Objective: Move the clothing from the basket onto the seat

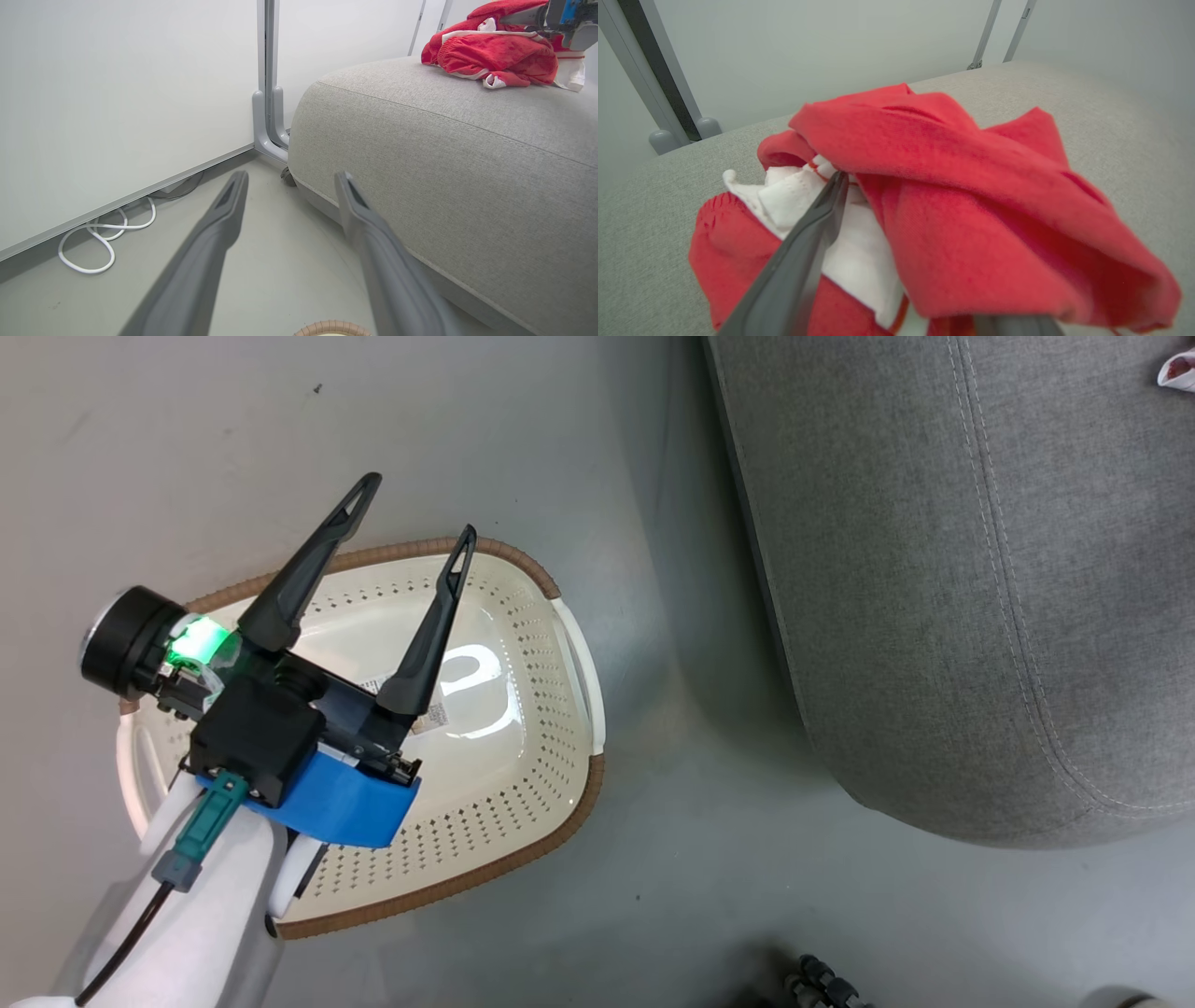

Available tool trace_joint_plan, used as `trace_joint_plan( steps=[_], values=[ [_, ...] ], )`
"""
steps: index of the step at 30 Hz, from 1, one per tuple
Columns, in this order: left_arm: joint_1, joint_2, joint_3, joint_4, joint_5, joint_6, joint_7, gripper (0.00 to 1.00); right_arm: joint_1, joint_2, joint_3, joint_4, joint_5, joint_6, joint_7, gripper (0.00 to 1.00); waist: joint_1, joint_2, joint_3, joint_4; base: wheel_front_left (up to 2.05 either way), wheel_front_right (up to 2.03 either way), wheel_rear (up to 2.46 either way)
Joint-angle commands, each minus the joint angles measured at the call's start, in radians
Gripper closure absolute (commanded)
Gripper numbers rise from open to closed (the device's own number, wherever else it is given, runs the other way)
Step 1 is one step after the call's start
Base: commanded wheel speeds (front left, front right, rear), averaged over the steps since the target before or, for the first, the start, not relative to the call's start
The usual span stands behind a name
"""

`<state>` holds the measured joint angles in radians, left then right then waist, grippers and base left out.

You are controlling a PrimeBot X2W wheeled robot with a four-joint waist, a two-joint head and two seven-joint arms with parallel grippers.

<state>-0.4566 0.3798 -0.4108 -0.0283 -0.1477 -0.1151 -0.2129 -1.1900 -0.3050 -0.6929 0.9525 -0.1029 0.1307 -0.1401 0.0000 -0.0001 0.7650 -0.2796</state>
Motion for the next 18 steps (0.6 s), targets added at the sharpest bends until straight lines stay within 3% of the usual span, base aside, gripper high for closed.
trace_joint_plan(
  steps=[1,18],
  values=[
    [-0.018,-0.003,-0.005,0.005,0.002,0.004,-0.008,0.0,-0.007,-0.002,-0.007,0.005,-0.008,0.0,-0.009,0.0,0.0,0.0001,-0.007,0.003,0.0,0.0,0.0],
    [0.005,-0.085,-0.026,0.137,-0.046,0.01,-0.05,0.0,0.107,-0.001,0.027,0.053,-0.048,0.0,-0.052,0.0,0.0,0.0001,-0.19,0.062,0.0,0.0,0.0]
  ],
)
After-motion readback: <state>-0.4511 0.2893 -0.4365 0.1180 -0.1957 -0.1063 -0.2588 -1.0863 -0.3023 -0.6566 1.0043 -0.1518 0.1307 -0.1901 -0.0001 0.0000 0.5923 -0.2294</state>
